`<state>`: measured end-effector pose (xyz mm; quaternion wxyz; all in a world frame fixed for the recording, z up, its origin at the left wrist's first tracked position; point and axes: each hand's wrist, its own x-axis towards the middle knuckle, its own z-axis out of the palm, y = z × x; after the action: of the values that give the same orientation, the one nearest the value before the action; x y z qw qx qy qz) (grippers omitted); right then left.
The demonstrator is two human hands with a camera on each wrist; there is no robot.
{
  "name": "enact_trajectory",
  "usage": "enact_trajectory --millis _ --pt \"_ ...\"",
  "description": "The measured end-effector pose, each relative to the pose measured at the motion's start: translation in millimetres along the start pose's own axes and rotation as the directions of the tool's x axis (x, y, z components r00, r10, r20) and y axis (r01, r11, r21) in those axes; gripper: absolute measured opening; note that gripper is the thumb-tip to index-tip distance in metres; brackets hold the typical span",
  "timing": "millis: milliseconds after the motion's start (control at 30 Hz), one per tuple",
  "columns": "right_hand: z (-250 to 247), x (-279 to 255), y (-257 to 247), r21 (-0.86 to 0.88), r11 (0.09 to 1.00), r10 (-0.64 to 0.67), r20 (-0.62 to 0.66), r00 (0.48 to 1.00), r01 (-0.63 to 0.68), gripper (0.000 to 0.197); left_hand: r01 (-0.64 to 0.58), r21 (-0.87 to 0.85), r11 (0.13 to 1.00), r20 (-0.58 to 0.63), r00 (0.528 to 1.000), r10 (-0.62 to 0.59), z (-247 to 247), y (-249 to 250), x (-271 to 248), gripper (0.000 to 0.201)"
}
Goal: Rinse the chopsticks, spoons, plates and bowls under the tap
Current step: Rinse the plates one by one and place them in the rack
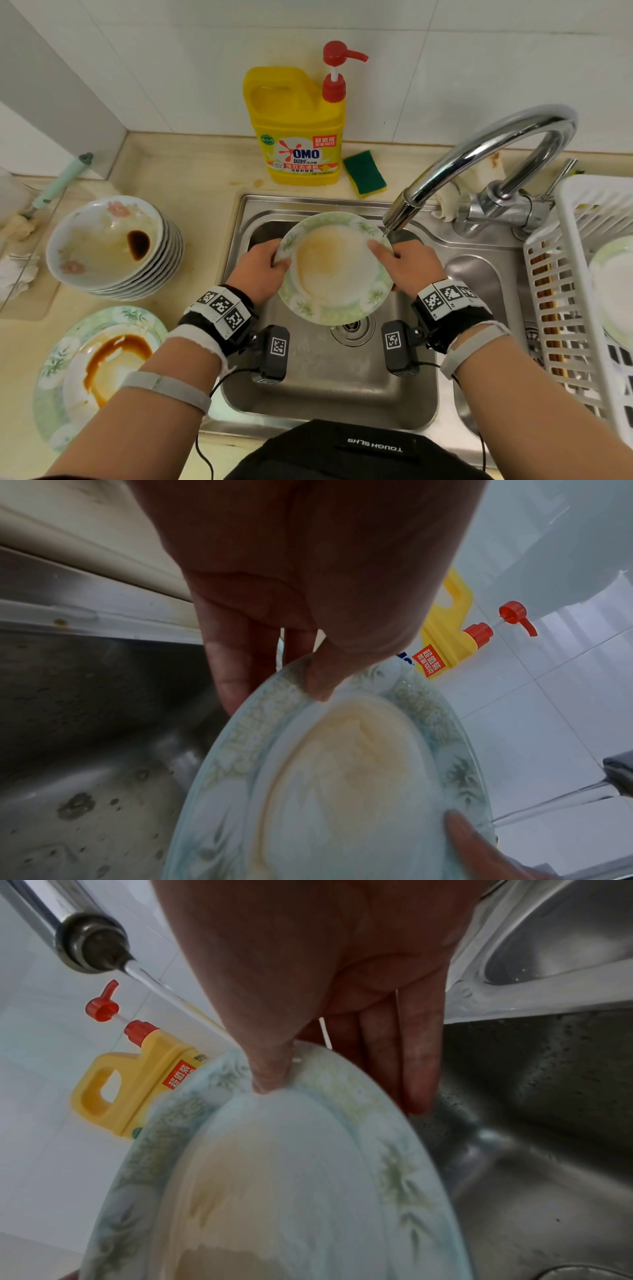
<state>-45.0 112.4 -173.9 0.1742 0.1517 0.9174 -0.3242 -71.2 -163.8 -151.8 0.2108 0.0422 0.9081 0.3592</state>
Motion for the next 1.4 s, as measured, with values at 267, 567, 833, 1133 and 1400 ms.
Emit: enact_trajectory --millis 267,567,833,1133,1400 --pt "5.7 -6.8 4.3 0.129 0.989 -0.073 0.04 0.997 0.067 0.029 -0.015 0.009 1.0 -0.009 1.0 0.016 -1.4 -0.7 2.1 0.01" --pt "-1.5 -1.8 -0.8 0.049 0.999 -0.002 -0.03 1.0 0.003 0.068 -0.008 0.01 1.0 -0.006 1.0 0.008 1.9 1.2 2.8 0.016" --pt "0.3 -7.4 -0.3 0.089 0.993 -0.087 0.034 0.996 0.083 0.012 -0.011 -0.025 1.0 -0.027 1.0 0.01 2.6 1.1 9.3 0.008" --pt "-2.9 -7.6 -2.6 0.172 0.982 -0.073 -0.027 0.997 0.076 0.036 -0.019 -0.133 0.991 -0.025 1.0 0.016 2.6 -6.0 4.0 0.024" --pt "3.9 -4.1 0.4 0.297 0.952 -0.073 -0.012 0.997 0.073 0.022 0.226 -0.452 0.863 0.16 0.972 -0.171 19.3 -18.4 -9.6 0.021"
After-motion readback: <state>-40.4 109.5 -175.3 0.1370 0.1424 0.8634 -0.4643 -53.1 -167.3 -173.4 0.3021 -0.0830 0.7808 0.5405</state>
